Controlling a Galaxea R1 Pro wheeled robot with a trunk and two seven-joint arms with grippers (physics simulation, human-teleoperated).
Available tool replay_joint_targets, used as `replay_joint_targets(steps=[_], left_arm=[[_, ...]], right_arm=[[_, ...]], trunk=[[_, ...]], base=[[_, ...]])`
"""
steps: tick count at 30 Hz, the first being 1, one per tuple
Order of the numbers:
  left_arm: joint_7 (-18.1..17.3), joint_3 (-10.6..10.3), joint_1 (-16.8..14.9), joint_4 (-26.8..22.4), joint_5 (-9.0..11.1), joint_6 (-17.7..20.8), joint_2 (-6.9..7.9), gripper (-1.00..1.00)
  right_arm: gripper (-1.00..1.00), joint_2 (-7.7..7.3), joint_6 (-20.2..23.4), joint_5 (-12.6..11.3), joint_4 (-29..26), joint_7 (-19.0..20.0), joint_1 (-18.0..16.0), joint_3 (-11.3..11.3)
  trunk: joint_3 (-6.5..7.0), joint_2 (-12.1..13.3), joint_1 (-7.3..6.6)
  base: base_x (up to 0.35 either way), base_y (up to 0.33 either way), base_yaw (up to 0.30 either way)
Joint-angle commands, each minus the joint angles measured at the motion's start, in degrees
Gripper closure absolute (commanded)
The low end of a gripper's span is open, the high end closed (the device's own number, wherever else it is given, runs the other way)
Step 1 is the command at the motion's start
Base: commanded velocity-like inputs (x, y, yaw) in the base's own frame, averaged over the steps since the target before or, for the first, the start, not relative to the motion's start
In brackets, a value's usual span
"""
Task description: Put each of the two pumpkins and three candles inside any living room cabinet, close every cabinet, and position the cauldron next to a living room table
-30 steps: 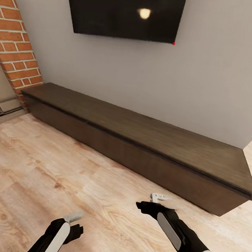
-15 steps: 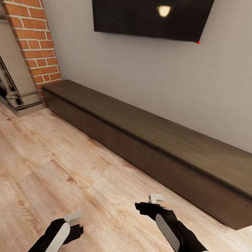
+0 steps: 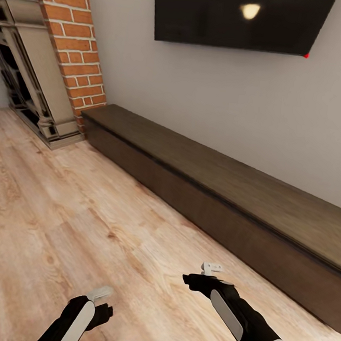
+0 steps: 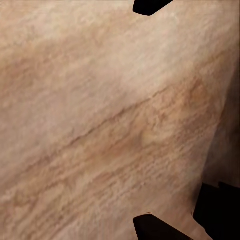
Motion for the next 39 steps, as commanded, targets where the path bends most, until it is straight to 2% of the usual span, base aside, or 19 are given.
replay_joint_targets(steps=[1,8,15,39], left_arm=[[0.6,-0.1,0.0,-0.1,0.6,0.1,0.01,-1.0],[0.6,-0.1,0.0,0.0,0.6,0.0,0.01,-1.0],[0.6,-0.1,0.0,0.0,0.6,0.0,0.01,-1.0],[0.6,-0.1,0.0,0.0,0.6,0.0,0.01,-1.0]], right_arm=[[-1.0,-0.08,0.1,-0.6,-0.1,-0.6,0.0,0.3],[-1.0,-0.08,0.1,-0.6,-0.1,-0.6,0.0,0.3],[-1.0,-0.06,0.1,-0.6,-0.1,-0.6,0.0,1.7],[-1.0,-0.06,-1.1,-0.7,-0.1,-0.6,0.0,1.9]], trunk=[[-0.11,0.0,-0.01],[-0.54,0.0,-0.01],[-0.97,0.0,-0.01],[-2.44,0.0,-0.01]], base=[[0.0,0.0,0.236],[0.0,0.0,0.235],[0.0,0.0,0.236],[0.0,0.0,0.236]])
